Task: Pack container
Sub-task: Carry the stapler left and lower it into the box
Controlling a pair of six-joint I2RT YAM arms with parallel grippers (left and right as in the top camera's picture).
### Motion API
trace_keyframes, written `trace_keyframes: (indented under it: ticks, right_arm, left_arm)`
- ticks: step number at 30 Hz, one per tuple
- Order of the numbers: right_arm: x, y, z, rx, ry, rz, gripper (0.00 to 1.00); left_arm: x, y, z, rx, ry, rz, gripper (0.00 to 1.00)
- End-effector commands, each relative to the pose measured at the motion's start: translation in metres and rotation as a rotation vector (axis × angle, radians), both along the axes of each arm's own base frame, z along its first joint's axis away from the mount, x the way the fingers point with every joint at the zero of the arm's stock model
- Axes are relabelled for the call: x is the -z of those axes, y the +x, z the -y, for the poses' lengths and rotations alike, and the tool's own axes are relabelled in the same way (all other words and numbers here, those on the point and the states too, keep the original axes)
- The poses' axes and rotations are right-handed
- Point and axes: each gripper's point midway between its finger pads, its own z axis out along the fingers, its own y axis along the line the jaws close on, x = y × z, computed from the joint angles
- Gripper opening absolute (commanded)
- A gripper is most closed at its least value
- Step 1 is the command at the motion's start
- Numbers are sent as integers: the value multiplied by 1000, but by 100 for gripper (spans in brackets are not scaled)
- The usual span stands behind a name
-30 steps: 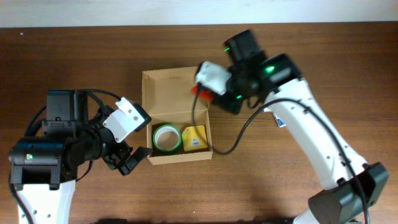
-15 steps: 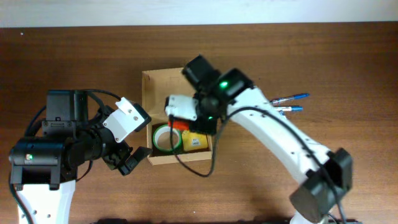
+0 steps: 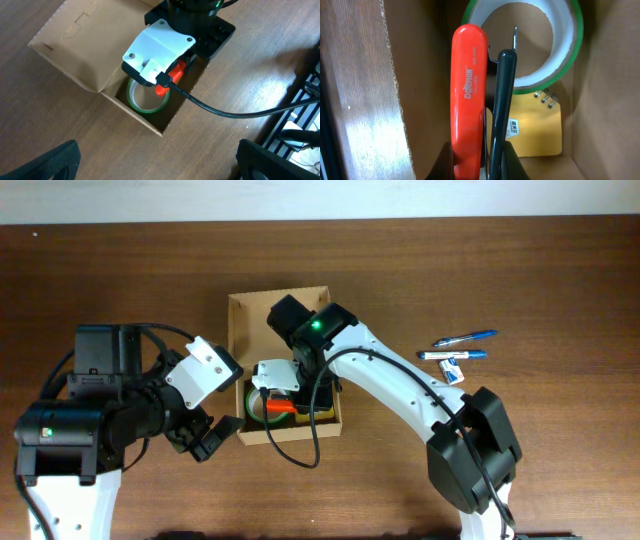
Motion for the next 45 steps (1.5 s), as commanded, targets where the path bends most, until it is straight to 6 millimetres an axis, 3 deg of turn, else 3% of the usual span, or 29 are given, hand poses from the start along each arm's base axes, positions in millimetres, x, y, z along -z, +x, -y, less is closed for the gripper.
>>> trace_keyframes:
  ticks: [1, 11, 25, 32, 45]
  right_arm:
    - [12, -5, -3, -37, -4, -22, 4]
    - [29, -12, 5, -62, -32, -48, 4]
    - [31, -14, 7, -87, -34, -50, 4]
    - [31, -14, 7, -86, -34, -50, 32]
    - [31, -14, 7, -85, -34, -50, 52]
  left_arm:
    - [-7, 1, 1, 13, -12, 25, 100]
    - [-7, 1, 1, 13, -12, 25, 100]
    - [-7, 1, 1, 13, -12, 25, 100]
    - [-7, 1, 1, 13, -12, 25, 100]
    - [-7, 1, 1, 13, -12, 25, 100]
